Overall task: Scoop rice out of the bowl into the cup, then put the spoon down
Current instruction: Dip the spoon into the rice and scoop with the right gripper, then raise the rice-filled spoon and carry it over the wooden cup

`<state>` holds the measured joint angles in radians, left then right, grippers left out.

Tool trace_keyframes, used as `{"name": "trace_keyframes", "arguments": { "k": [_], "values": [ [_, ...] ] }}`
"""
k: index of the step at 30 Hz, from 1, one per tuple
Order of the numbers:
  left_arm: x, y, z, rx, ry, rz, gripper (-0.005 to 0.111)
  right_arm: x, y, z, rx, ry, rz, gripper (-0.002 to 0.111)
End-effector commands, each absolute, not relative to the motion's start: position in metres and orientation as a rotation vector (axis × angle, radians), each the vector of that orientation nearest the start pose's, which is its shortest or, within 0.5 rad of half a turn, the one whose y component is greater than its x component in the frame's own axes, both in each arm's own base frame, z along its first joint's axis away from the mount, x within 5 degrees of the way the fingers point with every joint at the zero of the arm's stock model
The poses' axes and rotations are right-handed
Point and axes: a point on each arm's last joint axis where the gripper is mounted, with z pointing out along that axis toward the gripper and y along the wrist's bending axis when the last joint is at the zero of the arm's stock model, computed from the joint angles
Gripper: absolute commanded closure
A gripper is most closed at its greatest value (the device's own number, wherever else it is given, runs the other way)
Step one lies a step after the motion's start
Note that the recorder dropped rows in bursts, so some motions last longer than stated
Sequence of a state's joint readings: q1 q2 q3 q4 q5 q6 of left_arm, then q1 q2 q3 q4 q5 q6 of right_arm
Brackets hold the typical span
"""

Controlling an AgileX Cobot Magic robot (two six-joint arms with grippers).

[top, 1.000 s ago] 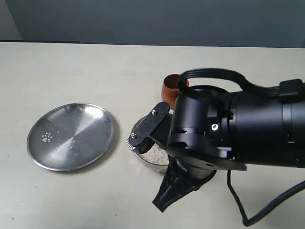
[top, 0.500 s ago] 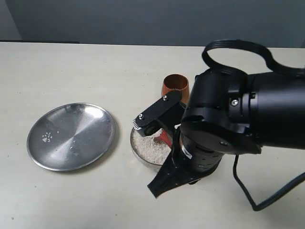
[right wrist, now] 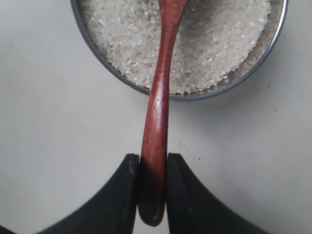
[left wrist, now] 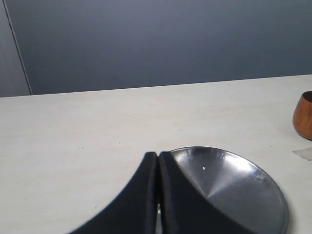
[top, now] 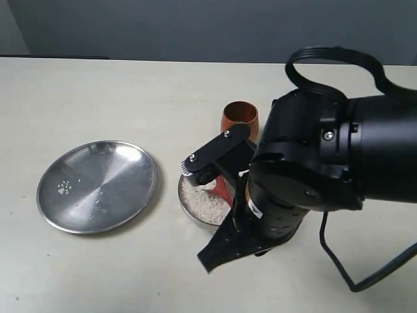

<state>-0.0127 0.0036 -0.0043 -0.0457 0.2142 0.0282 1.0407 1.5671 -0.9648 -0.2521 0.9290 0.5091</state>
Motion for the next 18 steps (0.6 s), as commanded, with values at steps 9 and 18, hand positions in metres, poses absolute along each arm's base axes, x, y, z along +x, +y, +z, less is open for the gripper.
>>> {"name": "trace_keyframes", "arguments": {
  "k": [9,18],
  "values": [
    [0.056,-0.002,0.194,0.009,1.691,-0.037,0.106,0.155,0.232,0.224,-0.882,2.722,0.043,0.109],
    [0.056,-0.002,0.194,0.009,1.691,-0.037,0.106,0.15,0.216,0.225,-0.824,2.761,0.06,0.109]
  ]
}}
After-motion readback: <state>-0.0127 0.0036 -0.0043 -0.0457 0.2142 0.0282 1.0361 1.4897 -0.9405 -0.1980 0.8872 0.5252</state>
